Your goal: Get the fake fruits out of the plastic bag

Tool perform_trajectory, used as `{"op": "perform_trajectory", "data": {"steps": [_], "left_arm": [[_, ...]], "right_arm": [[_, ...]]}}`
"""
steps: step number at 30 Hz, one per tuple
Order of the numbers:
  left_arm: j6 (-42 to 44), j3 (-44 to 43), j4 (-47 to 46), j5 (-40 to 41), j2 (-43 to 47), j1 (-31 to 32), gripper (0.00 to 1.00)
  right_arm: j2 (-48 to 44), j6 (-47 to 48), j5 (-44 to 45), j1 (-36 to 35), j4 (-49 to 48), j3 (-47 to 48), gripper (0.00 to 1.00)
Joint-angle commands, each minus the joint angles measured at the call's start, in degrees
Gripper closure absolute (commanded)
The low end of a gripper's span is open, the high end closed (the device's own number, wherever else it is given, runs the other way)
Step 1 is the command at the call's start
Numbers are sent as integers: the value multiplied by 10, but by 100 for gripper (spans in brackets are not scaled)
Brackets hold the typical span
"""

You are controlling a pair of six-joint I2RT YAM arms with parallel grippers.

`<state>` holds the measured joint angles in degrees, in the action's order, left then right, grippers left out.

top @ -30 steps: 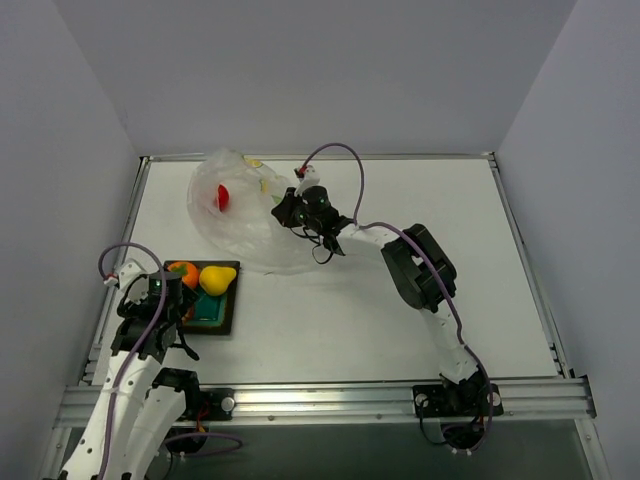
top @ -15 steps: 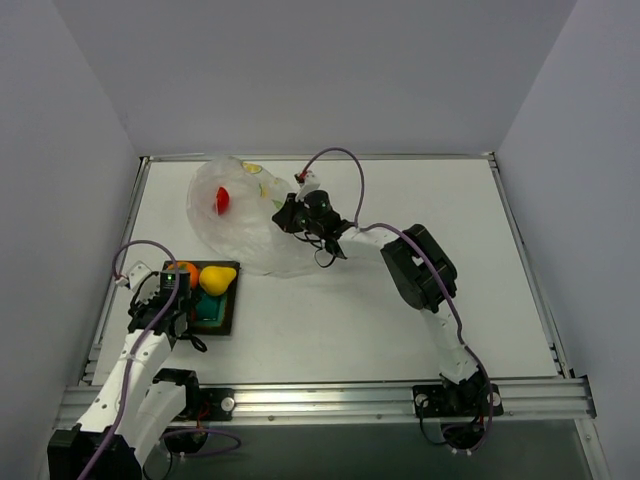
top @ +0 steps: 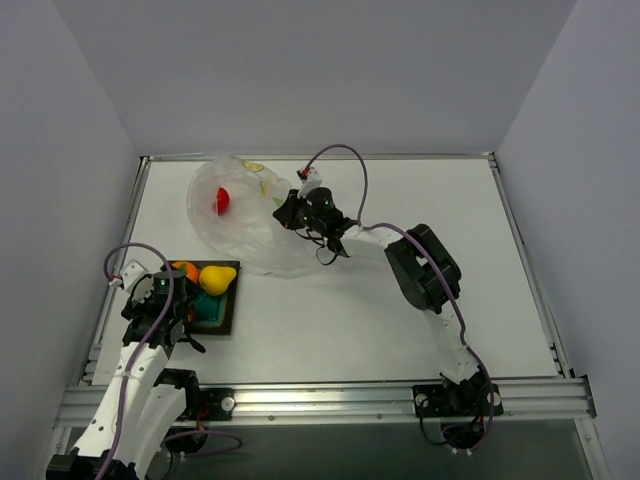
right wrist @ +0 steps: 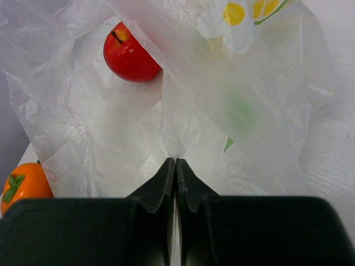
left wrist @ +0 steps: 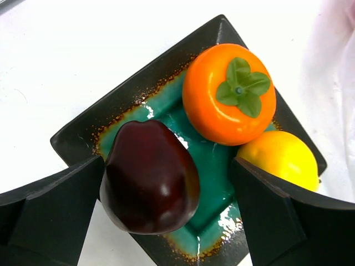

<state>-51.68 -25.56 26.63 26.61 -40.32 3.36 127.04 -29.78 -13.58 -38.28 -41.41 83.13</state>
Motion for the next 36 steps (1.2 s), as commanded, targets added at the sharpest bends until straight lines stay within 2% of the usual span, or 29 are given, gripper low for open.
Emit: {"op": "perform_trajectory", "data": {"steps": [1,7,9,11,13,16,17,18,21,26,28,29,31,36], "left_arm": [[5,-21,3,-5,12,-3,3],[5,-63,39,-30,80,-2,6],[15,-84,53,-28,97,0,19],[21,-113,48,-34,88,5,23],[25,-128,26,-52,68,11,37],[24,-158,-55,-64,-6,53,56],[29,-170,-70,-57,-56,72,62],[38,-198,-87,-40,-84,115,81],[80,-275,-146,-12,-203,184,97],[110,-378,-223,-57,-390,191,98],[134,-457,-202,-53,-449,191,97],[151,-484,-192,-45,-504,191,94],[168,-548,-172,-25,-551,185,89],[205,-642,-135,-12,-671,155,84]], "right_arm": [[-43,2,-3,2,-28,0,100],[-46,0,1,2,-27,-2,100],[-48,0,3,2,-27,-4,100],[-49,-1,5,2,-26,-5,100],[-51,-1,7,1,-25,-6,100],[-51,-3,9,1,-24,-7,100],[-51,-3,9,0,-24,-7,100],[-51,-1,10,0,-23,-7,100],[-51,2,12,0,-18,-5,100],[-50,4,8,0,-15,-5,100],[-50,6,7,0,-14,-4,100],[-51,7,6,0,-13,-3,100],[-52,8,4,0,-13,-5,100],[-63,8,0,0,-18,-17,100]]}}
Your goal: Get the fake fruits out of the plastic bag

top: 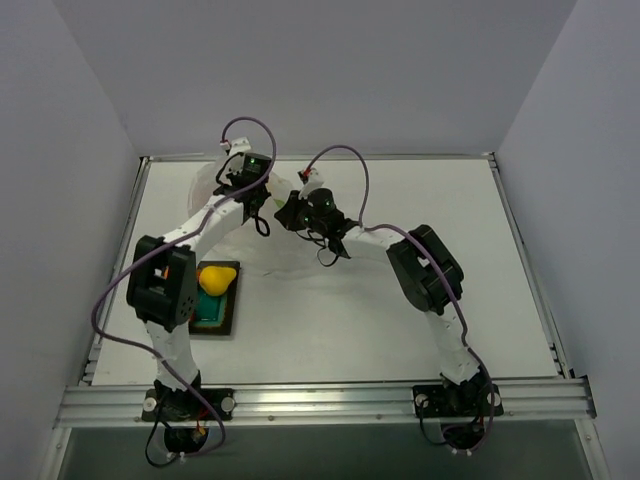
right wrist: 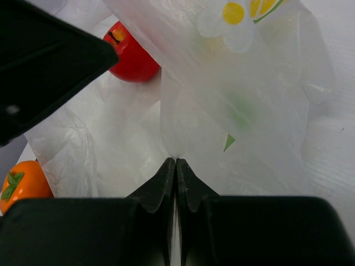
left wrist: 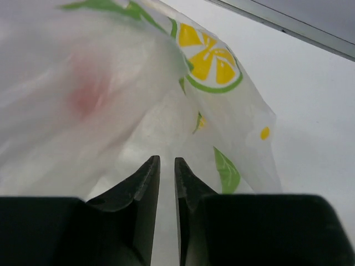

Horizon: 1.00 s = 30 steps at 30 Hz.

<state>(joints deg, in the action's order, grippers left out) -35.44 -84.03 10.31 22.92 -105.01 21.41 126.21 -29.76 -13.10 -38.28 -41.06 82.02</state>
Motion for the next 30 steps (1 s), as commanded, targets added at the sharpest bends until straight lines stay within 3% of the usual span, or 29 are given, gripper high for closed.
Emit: {"op": "perform_trajectory", "data": {"steps": [1,9,13,20,24,29,30], "left_arm": [[42,-70,44,22,-36,-34,84],[91,-93,39,21,-81,-80,71],[115,-86,13,13,-81,-82,49],[129,-104,33,5,-105,-95,29],[132,-105,44,15,-106,-103,28],[141,-37,-13,-5,-28,-74,36],[145,-18,-33,-6,-14,-65,44]], "right_arm": [[-56,7,-6,0,-25,-7,100],[-91,3,3,2,-56,-59,100],[-99,-1,0,2,-64,-70,100],[-112,-1,0,2,-63,-77,100],[-117,1,0,2,-62,-78,100],[-105,-1,-3,2,-57,-63,100],[-103,-2,-3,1,-57,-58,100]]}}
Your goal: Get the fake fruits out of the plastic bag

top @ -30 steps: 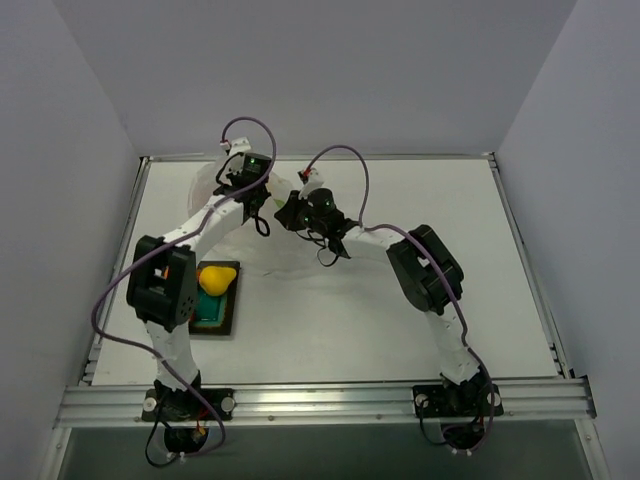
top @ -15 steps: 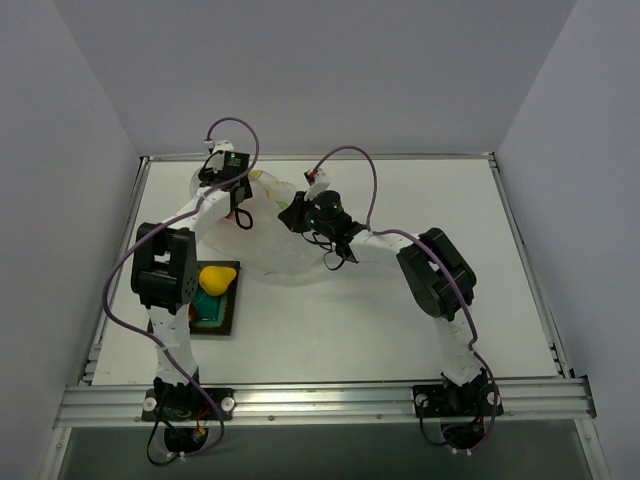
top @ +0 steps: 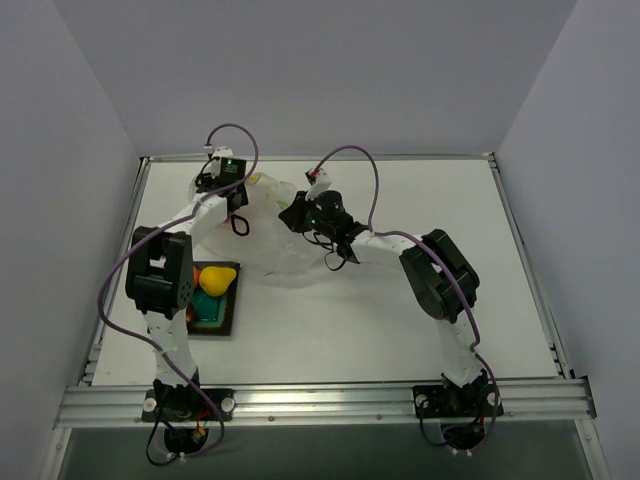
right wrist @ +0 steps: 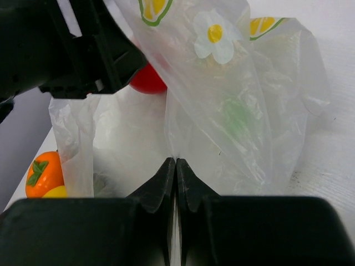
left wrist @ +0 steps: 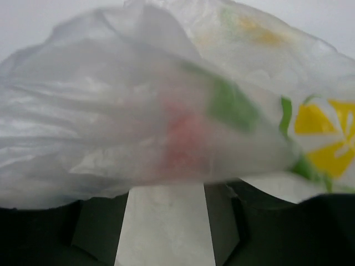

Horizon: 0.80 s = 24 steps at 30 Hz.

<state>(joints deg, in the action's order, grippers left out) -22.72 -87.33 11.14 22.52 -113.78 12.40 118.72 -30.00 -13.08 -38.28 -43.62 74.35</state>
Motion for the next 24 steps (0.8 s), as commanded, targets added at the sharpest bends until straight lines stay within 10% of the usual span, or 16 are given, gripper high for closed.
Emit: {"op": "perform_trajectory", "data": {"steps": [1,6,15,24], "left_arm": [[22,24,-48,0,96,33,50],[42,67,-82,4,138,86,97],[25,2,-4,21,33,83,97],[41,-20,2,79,16,32,57]], "right_arm": [[-25,-1,-3,1,-31,21,100],[-26,-8,-1,0,-35,21,100],[-64,3,7,-7,-31,-5,100],[-83,13,6,-3,-26,-19,100]]}}
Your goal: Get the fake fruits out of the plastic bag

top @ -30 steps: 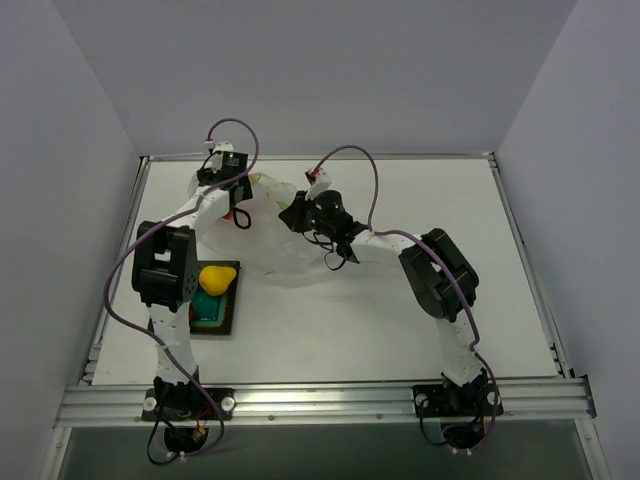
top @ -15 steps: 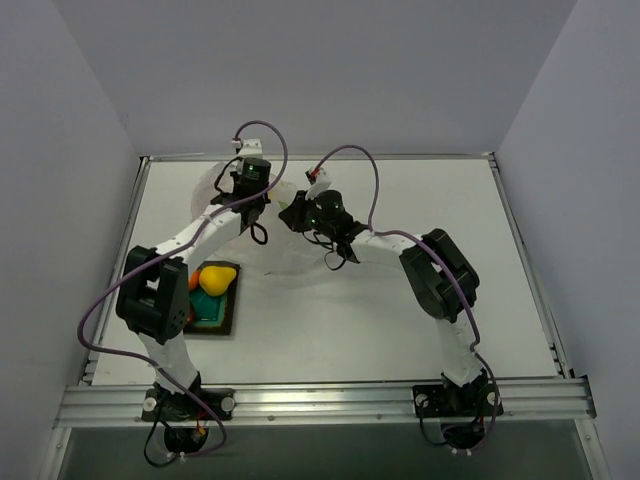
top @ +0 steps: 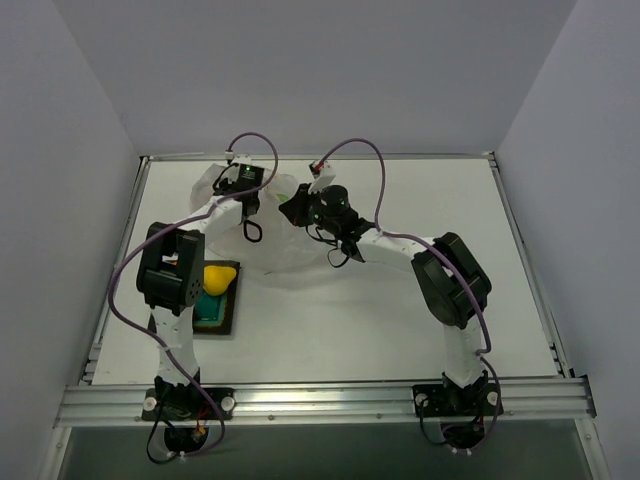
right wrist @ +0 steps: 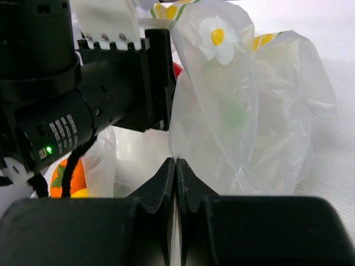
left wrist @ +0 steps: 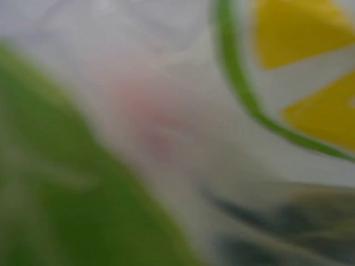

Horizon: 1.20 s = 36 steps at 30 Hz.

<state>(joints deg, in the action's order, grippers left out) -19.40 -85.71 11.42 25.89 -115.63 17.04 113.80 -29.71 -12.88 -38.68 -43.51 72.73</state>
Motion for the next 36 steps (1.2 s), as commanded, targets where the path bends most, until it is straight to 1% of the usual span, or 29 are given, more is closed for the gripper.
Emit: {"op": "perform_trajectory", "data": {"steps": [1,2,3,6,9,13,16,23,28,31,33,34,36], "left_arm": [[10,-28,-8,44,41,-14,54],[11,-18,-25,44,46,-14,50],[11,-2,-33,37,57,-14,43],[8,13,-41,37,61,-15,34],[7,15,-40,38,58,-19,30],[5,2,-35,33,46,-31,22],[10,-24,-21,25,27,-43,17],[22,-71,-1,7,-15,-63,14],[22,-63,-9,0,-34,-65,13],[15,-70,-2,6,-39,-71,10],[6,-81,11,7,-45,-75,7],[-1,-91,38,3,-49,-77,6],[-16,-108,58,-1,-64,-81,5]], "right_arm": [[-32,10,3,1,-27,-3,100],[-29,9,1,0,-29,-1,100],[-26,7,1,0,-29,-2,100],[-19,0,-5,0,-34,0,100],[-17,-2,-7,0,-35,0,100],[-21,0,-6,0,-34,-1,100],[-21,0,-7,0,-33,-1,100],[-8,0,-12,0,-30,5,100],[7,3,-14,1,-24,21,100],[16,3,-15,0,-20,29,100],[20,2,-15,0,-19,32,100],[22,2,-15,0,-19,36,100],[28,1,-15,0,-18,42,100]]}}
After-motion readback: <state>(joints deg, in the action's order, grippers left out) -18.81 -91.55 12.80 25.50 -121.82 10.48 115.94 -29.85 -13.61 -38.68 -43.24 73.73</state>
